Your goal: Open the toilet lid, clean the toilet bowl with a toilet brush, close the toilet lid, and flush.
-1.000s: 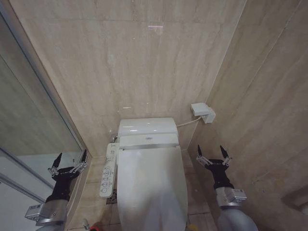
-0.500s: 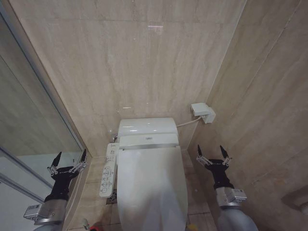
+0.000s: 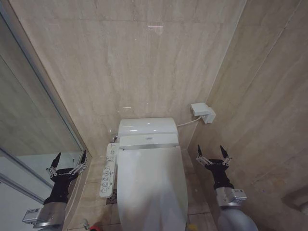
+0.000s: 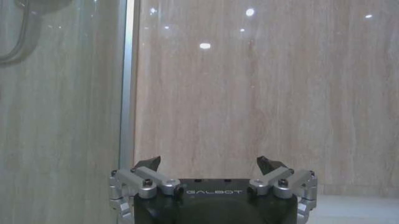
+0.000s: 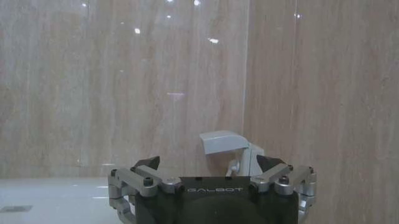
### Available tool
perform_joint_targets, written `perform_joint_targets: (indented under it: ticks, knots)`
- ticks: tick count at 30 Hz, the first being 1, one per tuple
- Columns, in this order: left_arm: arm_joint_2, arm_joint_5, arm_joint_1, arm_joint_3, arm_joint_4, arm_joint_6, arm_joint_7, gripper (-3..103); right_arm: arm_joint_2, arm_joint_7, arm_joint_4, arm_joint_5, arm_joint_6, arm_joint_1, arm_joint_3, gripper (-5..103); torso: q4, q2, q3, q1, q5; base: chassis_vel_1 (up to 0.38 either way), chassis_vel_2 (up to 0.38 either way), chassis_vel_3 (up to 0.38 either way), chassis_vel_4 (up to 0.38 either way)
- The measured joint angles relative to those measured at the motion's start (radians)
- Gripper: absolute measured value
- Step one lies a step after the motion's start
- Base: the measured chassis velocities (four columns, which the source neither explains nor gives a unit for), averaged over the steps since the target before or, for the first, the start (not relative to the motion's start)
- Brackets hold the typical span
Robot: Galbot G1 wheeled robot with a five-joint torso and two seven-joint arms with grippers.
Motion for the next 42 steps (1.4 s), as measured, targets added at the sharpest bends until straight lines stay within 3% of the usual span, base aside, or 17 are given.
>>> perform_joint_targets:
  ticks: [42]
  knots:
    - [-0.012,0.014,0.008,0.003,-0.010,0.001,-0.001,100,0.000,0.000,0.000,0.000,0.000,0.000,0.000,100,0.0000,0.000,0.000,0.000,0.0000,0.000,0.000,0.000,0.000]
